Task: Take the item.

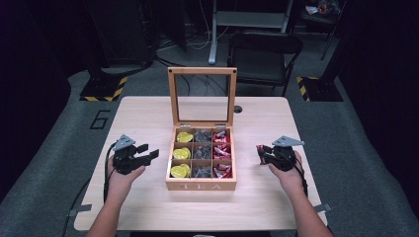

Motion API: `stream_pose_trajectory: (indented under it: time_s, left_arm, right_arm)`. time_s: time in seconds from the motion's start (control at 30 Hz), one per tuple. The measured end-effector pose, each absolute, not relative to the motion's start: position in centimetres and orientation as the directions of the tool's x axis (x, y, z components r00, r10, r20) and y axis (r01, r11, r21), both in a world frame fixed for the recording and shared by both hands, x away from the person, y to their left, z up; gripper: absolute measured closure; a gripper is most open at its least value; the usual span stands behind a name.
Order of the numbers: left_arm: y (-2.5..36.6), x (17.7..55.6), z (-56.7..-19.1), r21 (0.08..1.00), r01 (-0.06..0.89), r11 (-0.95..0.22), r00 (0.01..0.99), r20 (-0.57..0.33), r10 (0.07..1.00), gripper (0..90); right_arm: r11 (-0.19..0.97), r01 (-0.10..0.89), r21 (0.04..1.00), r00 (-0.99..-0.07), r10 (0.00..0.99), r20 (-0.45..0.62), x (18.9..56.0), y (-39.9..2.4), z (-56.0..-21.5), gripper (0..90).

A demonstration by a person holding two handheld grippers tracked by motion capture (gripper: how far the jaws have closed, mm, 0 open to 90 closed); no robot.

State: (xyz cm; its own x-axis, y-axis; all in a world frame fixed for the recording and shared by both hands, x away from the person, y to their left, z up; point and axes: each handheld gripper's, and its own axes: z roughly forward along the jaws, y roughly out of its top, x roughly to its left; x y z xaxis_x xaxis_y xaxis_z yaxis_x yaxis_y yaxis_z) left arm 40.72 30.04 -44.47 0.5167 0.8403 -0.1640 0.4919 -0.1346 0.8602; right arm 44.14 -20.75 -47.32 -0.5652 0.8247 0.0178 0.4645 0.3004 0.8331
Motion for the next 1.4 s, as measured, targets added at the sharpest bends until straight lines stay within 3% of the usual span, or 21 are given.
stream_pose_trajectory:
  time_s: [1.0,1.4]
  left_arm:
    - [30.3,40.7,-44.5,0.859,0.495,-0.128,0.514,-0.17,0.841,43.3]
    - [30.3,40.7,-44.5,0.861,0.493,-0.123,0.51,-0.172,0.843,43.3]
  right_arm:
    - [0.317,0.505,0.803,-0.54,0.841,0.008,44.7,-21.1,-49.4,67.8]
    - [0.297,0.528,0.796,-0.529,0.848,0.034,44.7,-21.2,-49.6,61.5]
